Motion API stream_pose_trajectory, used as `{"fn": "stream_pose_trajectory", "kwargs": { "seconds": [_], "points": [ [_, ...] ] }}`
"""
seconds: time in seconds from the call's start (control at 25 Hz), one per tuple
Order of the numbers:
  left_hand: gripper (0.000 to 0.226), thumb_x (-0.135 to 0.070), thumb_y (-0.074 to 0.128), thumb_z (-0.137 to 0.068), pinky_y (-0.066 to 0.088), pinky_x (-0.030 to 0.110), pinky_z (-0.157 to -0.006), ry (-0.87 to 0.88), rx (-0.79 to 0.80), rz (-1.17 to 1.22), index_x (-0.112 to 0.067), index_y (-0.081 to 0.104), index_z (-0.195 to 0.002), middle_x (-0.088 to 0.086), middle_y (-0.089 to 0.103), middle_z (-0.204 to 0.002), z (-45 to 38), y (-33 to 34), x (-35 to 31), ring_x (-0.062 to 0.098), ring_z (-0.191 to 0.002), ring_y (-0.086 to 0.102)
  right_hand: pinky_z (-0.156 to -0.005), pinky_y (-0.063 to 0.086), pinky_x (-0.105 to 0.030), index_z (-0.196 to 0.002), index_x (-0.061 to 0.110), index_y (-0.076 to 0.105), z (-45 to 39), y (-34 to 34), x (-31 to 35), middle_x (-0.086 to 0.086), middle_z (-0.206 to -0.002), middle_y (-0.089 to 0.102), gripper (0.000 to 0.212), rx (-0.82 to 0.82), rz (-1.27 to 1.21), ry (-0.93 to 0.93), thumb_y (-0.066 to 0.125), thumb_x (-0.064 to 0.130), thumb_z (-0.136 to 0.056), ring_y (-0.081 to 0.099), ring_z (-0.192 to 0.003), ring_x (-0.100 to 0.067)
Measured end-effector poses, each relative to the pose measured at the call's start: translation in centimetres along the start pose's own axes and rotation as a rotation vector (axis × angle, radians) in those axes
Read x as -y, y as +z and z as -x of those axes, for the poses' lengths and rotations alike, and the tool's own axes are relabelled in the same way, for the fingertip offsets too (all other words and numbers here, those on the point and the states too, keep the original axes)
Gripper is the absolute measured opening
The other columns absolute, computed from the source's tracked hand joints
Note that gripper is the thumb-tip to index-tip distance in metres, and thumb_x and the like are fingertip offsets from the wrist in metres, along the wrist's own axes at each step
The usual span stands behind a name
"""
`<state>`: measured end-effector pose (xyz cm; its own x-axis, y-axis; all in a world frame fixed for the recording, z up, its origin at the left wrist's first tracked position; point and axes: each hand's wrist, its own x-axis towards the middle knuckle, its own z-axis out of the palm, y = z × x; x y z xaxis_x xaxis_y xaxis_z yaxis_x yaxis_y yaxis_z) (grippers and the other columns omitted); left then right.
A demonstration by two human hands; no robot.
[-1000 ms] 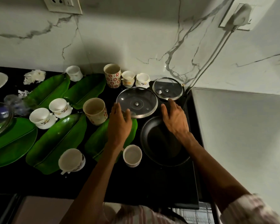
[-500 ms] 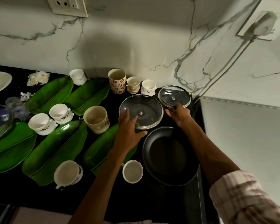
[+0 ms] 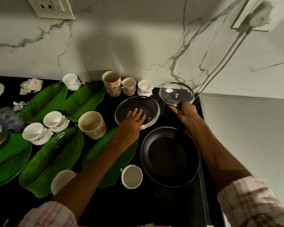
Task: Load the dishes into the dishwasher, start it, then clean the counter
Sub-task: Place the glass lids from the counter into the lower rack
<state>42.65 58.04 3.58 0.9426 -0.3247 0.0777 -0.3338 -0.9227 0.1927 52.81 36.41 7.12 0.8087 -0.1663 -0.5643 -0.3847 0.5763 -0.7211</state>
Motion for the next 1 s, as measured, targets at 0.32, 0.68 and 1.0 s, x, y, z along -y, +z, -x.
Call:
{"fn": "stream_pose_trajectory", "kwargs": {
  "seconds": [0.32, 0.68, 1.0],
  "points": [
    [0.059, -0.003, 0.054, -0.088, 0.004, 0.029, -0.117, 0.004, -0.072, 0.224, -0.012, 0.039, -0.145, 0.008, 0.035, -0.153, 0.9, -2.2, -1.4, 0.025, -0.145, 0.025, -0.077, 0.059, -0.028, -0.12, -0.004, 0.052, 13.4, -4.7, 4.0, -0.022, -0.118, 0.067, 0.03, 0.304, -0.142, -0.085, 0.052, -0.006, -0.09, 0.069, -0.105, -0.029],
    [0.034, -0.027, 0.062, -0.092, 0.034, 0.015, -0.043, -0.503, -0.409, 0.881, -0.004, 0.06, -0.067, 0.0, 0.049, -0.051, 6.4, -10.8, -9.1, 0.006, -0.046, 0.047, -0.081, 0.06, -0.043, -0.108, 0.006, 0.053, 22.8, -8.6, -0.6, -0.023, -0.112, 0.069, 0.033, 0.182, 0.001, -0.101, 0.053, -0.009, -0.079, 0.07, -0.096, -0.04],
    [0.028, -0.026, 0.062, -0.092, 0.041, 0.014, -0.057, -0.682, -0.424, 1.223, -0.03, 0.06, -0.064, -0.012, 0.057, -0.058, 12.3, -13.2, -12.8, -0.001, -0.055, 0.05, -0.09, 0.053, -0.054, -0.131, 0.016, 0.05, 27.9, -12.3, -3.9, -0.016, -0.118, 0.068, 0.051, 0.2, 0.092, -0.138, 0.05, -0.01, -0.086, 0.067, -0.101, -0.044]
  ]
}}
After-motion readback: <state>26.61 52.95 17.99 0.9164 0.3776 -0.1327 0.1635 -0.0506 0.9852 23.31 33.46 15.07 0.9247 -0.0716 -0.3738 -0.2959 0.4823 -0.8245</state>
